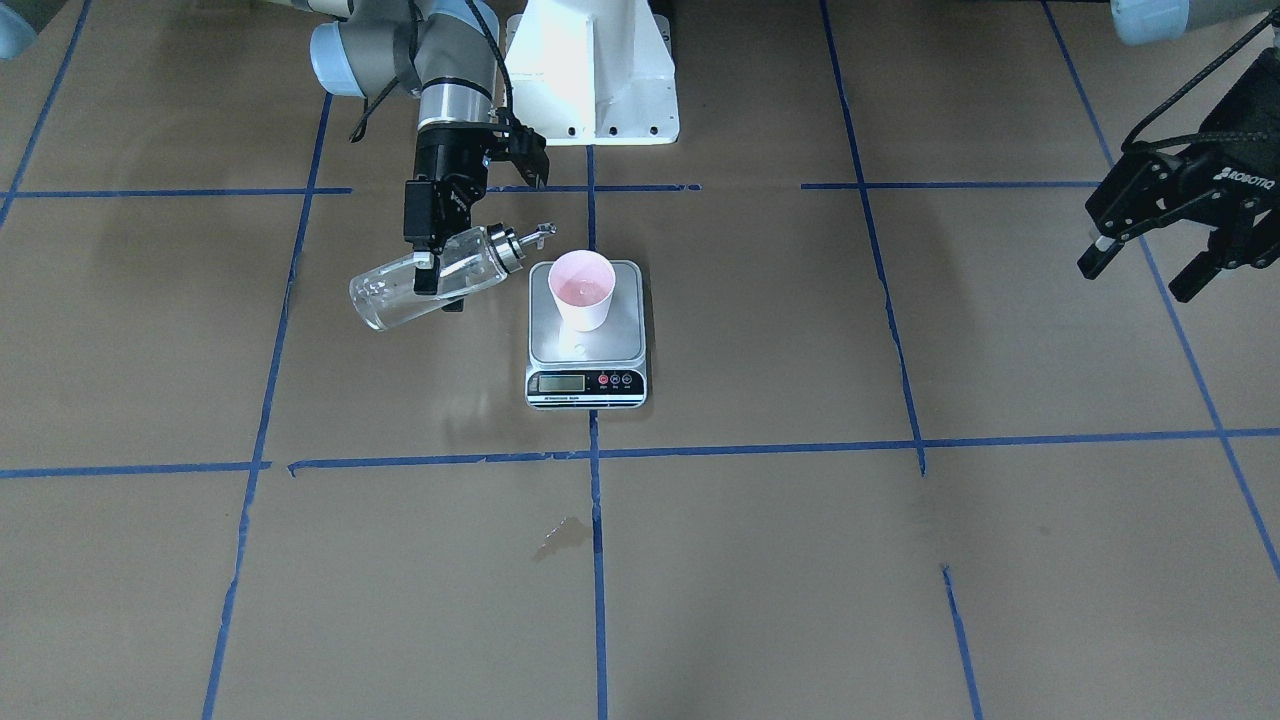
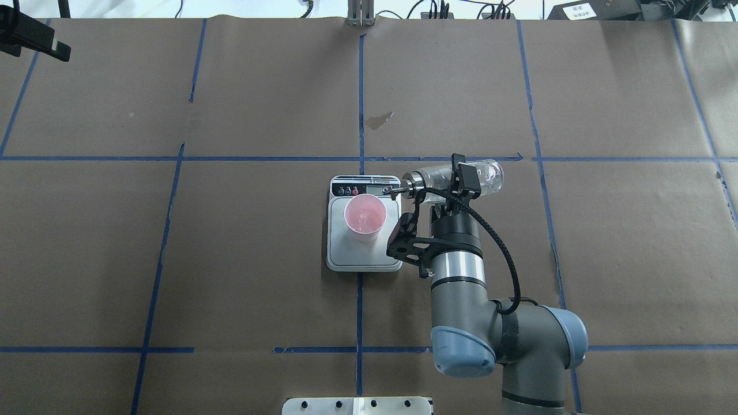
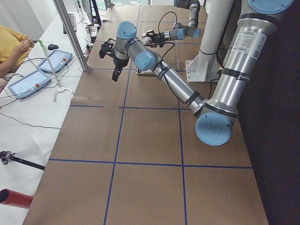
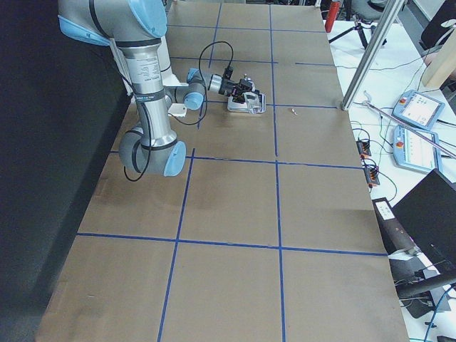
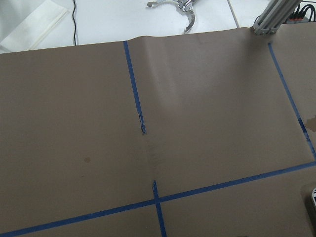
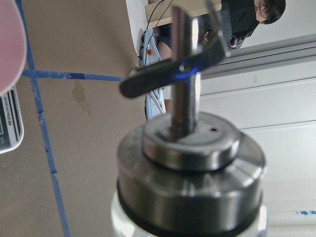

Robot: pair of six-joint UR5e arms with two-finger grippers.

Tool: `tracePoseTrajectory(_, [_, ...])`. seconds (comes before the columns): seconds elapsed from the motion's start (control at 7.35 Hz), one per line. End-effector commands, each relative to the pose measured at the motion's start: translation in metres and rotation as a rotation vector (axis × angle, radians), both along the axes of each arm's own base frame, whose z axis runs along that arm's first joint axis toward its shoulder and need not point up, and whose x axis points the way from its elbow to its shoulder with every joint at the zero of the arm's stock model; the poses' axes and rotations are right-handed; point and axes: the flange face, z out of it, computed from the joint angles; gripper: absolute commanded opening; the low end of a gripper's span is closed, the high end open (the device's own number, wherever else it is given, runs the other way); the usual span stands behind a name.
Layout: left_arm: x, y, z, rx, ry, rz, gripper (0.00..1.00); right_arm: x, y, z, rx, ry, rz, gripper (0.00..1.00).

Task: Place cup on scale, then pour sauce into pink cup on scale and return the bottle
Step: 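Turn the bottle upright and carry it back with the right gripper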

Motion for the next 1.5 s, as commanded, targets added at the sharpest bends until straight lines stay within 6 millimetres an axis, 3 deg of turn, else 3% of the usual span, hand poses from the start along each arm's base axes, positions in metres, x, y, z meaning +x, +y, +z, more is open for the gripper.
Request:
tracePoseTrajectory(0.0, [-0.003,0.002,-0.005,-0.002,-0.001,-0.005,0.87,0.009,0.005,-0.015,-0.058,-0.241,-0.001,0.00])
tracePoseTrajectory(0.14, [-0.003,0.002,-0.007,-0.005,-0.001,-0.003,0.87,0.015,0.007,-0.014,-0.070,-0.429,0.002,0.00])
tracePoseTrajectory(0.41, [-0.005,0.003,-0.008,-0.004,0.000,-0.008,0.87,0.046,0.013,0.034,-0.126,-0.747,-0.032,0.00])
tracePoseTrajectory(0.54, [-0.006,0.004,-0.009,-0.001,0.001,-0.010,0.87,0.062,0.016,0.048,-0.149,-0.954,-0.007,0.00])
tracePoseTrajectory(0.82, [-0.009,0.003,-0.010,-0.001,0.001,-0.014,0.87,0.085,0.012,0.079,-0.203,-1.169,0.073,0.00])
tracePoseTrajectory(0.95, [-0.011,0.003,-0.010,0.001,0.001,-0.017,0.87,0.104,0.012,0.100,-0.224,-1.243,0.089,0.00])
tracePoseTrajectory(1.36, [-0.012,0.003,-0.011,0.002,0.002,-0.020,0.87,0.119,0.012,0.133,-0.272,-1.305,0.122,0.00])
